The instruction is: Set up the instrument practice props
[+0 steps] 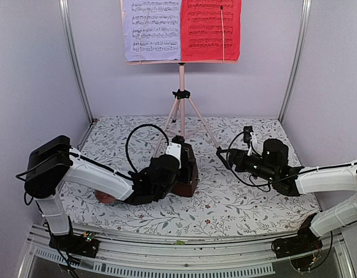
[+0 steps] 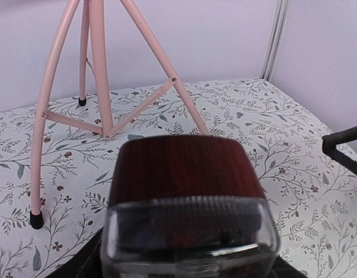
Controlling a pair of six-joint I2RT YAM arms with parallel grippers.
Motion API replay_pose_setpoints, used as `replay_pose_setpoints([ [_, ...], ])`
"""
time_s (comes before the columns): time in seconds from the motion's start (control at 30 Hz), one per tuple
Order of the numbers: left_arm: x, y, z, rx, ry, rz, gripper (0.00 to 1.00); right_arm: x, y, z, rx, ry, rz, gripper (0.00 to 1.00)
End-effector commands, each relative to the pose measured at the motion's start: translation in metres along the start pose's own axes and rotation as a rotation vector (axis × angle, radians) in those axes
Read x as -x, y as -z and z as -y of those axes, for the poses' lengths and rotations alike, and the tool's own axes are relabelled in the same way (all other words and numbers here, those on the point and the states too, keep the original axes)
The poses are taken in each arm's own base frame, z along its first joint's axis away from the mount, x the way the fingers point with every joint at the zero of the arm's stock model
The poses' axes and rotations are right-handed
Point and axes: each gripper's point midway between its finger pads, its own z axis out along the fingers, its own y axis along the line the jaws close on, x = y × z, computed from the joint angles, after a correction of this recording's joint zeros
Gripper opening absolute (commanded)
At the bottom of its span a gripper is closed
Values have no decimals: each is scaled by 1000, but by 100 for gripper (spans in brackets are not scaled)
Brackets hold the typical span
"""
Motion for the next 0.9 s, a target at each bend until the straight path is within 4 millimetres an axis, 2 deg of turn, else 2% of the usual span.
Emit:
replay_pose_setpoints([
  [0.0, 29, 9, 10, -11, 129, 130, 11, 3, 5, 3, -12, 15, 16, 84],
  [0.3, 17, 13, 18, -21, 107, 131, 35, 0, 5, 4, -15, 21, 5, 84],
  [0.7, 12, 17, 27, -40, 76, 120, 87, -1, 7, 5, -18, 30, 1, 85],
  [0.87, 14, 24, 29, -62, 65, 92, 96, -2, 7, 4, -14, 31, -5, 85],
])
